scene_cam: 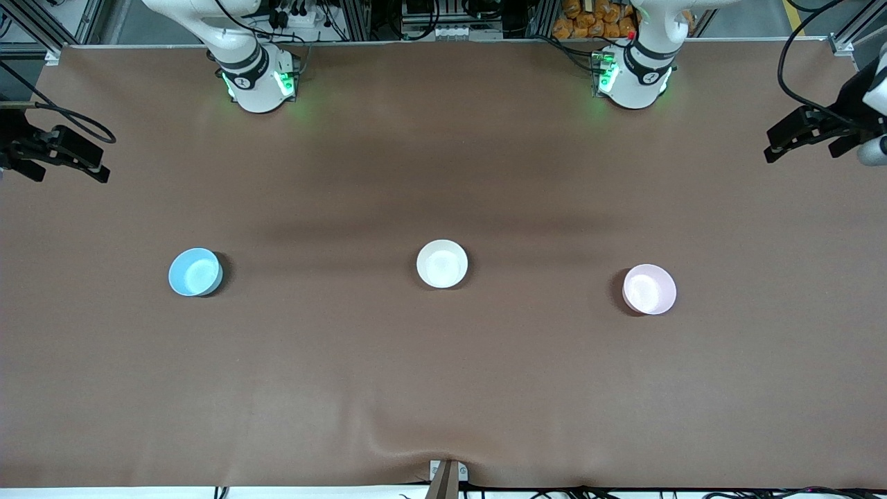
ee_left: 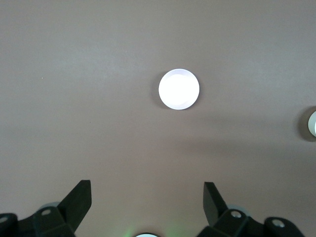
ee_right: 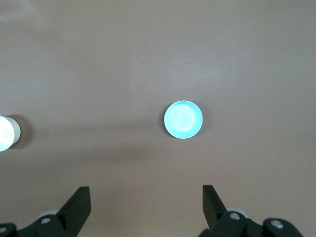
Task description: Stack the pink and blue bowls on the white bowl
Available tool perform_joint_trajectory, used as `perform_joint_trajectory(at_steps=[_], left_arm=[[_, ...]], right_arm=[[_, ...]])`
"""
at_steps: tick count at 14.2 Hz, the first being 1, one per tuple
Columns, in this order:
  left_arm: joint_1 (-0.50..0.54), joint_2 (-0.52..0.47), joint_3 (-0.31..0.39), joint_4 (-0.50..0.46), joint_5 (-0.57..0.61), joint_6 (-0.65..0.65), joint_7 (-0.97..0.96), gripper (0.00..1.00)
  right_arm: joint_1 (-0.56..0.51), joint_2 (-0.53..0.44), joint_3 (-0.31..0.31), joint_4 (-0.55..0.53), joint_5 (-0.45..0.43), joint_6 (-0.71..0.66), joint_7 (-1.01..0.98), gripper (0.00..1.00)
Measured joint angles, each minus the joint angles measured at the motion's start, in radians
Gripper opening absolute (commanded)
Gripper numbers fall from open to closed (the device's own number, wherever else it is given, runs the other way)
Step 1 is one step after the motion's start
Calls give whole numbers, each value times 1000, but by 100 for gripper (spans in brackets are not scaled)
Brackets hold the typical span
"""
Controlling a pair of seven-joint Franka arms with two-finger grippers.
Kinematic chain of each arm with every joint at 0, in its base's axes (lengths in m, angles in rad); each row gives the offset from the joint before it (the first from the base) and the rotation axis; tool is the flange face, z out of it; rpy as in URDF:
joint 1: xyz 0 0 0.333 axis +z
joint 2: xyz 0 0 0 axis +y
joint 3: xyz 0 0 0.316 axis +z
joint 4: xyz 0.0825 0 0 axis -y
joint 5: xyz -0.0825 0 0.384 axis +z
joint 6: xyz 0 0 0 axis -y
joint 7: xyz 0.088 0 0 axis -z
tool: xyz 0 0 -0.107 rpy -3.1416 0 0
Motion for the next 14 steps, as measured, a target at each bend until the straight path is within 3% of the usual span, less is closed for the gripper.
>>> perform_joint_trajectory(at_steps=[14], left_arm=[[57,59,1,-16,0,6,38,100]], right_arm=[[0,0,0,0,0,0,0,100]])
